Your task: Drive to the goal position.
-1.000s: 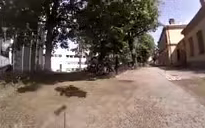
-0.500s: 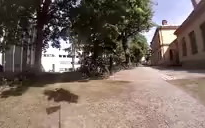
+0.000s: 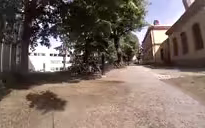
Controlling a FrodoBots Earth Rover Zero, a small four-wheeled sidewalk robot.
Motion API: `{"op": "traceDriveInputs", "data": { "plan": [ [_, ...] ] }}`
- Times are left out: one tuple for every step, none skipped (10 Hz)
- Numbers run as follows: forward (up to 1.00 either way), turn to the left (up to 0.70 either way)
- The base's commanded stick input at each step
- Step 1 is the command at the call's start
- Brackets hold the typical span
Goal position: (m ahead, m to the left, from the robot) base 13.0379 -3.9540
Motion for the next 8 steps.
{"op": "traceDriveInputs", "data": {
  "plan": [
    [0.70, -0.35],
    [0.70, -0.35],
    [0.70, -0.35],
    [0.70, -0.35],
    [0.70, -0.35],
    [0.70, -0.35],
    [0.70, -0.35],
    [0.70, -0.35]
  ]
}}
